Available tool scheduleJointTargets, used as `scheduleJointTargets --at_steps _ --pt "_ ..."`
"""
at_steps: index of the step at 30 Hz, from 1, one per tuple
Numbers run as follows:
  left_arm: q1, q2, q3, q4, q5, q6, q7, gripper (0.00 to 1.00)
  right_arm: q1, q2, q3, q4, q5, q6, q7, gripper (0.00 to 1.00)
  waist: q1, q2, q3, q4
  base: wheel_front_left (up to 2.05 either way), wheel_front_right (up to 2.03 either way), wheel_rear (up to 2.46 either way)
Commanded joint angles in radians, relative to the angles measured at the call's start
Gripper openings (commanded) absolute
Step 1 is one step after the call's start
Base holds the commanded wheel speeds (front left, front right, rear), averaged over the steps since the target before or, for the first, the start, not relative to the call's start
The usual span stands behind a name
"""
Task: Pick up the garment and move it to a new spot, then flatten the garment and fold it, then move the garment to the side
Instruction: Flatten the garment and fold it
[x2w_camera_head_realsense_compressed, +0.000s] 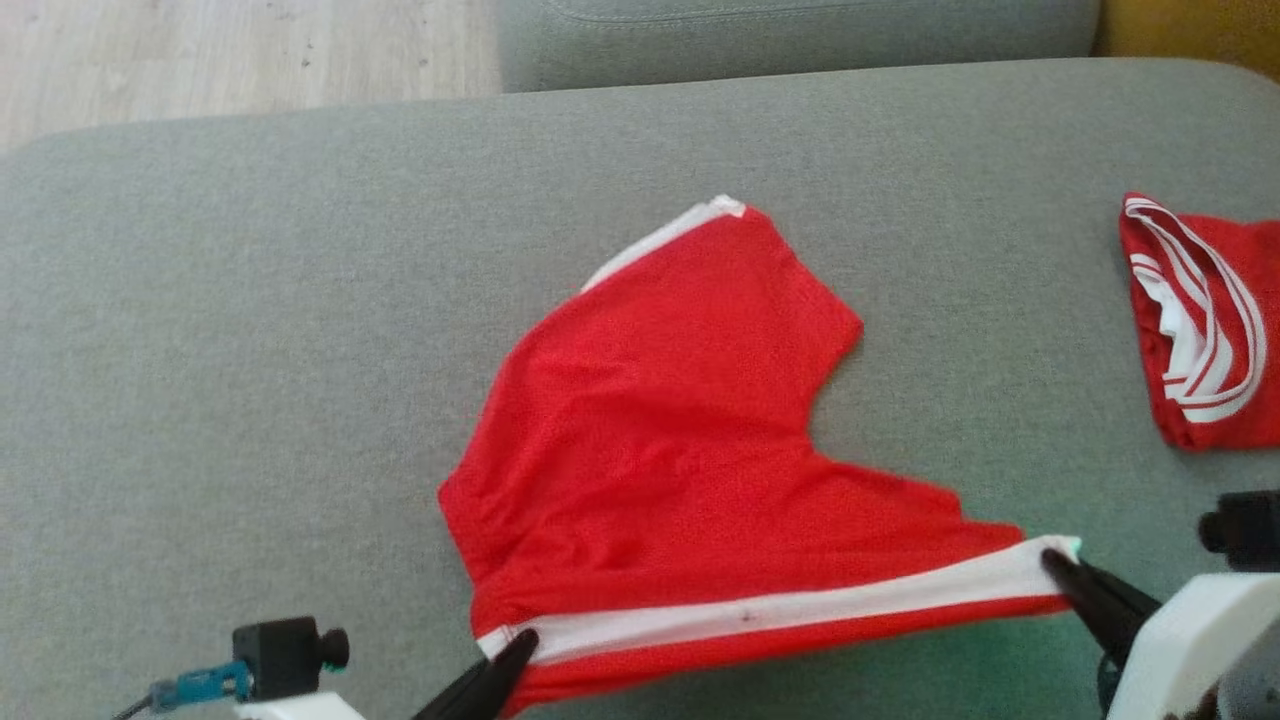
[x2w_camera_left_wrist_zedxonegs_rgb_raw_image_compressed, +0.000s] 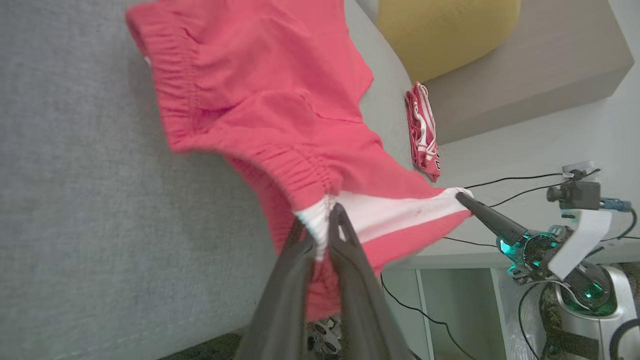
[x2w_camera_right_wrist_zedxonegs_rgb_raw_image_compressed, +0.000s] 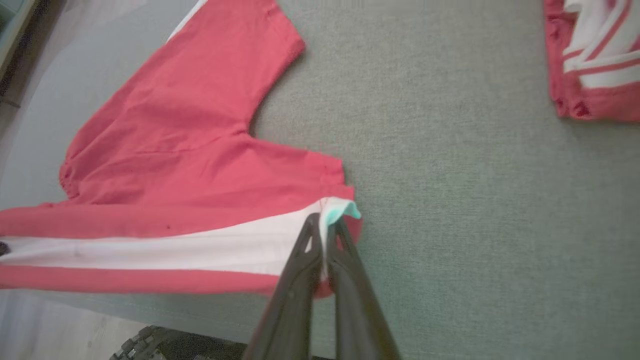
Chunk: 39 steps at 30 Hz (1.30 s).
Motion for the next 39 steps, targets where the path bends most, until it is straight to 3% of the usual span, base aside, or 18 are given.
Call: scheduleJointTargets --at_steps 1,5,9,17,23,37,38,39 --pt "-0.031 0.037 0.045 -0.048 -0.002 0.012 -0.011 0.00 -0.030 -0.005 -0.003 -0.079 -0.017 0.007 0.011 0.00 0.0001 0.0000 0.002 0.005 0.00 0.00 0.00" --pt "-0.036 0.020 0.071 -0.055 0.035 0.015 -0.074 0.00 -0.096 -0.002 0.018 -0.124 -0.052 0.007 -0.031 0.00 0.0001 0.0000 0.010 0.018 0.00 0.00 0.00" --pt "-0.094 -0.061 0.092 0.025 0.075 -0.011 -0.147 0.00 -0.223 -0.031 0.082 -0.056 -0.069 0.007 -0.114 0.00 0.0001 0.0000 0.025 0.039 0.00 0.00 0.00" --pt "-0.274 -0.261 0.086 0.294 0.138 -0.031 -0.229 0.00 -0.564 -0.115 0.223 0.258 -0.040 0.007 -0.275 0.00 0.0001 0.0000 0.072 0.103 0.00 0.00 0.00" --pt "-0.381 -0.369 0.087 0.463 0.166 -0.056 -0.281 0.00 -0.768 -0.172 0.348 0.488 -0.011 0.007 -0.381 0.00 0.0001 0.0000 0.120 0.162 0.00 0.00 0.00" --pt "-0.479 -0.484 0.096 0.663 0.188 -0.122 -0.359 0.00 -1.022 -0.184 0.470 0.856 0.008 0.007 -0.531 0.00 0.0001 0.0000 0.202 0.220 0.00 0.00 0.00" --pt "-0.488 -0.495 0.096 0.682 0.190 -0.131 -0.363 0.00 -1.040 -0.182 0.482 0.895 0.012 0.007 -0.546 0.69 0.0001 0.0000 0.208 0.225 0.00 0.00 0.00" --pt "-0.492 -0.500 0.097 0.689 0.191 -0.136 -0.366 0.05 -1.048 -0.181 0.487 0.913 0.014 0.007 -0.554 1.00 0.0001 0.0000 0.211 0.226 0.00 0.00 0.00"
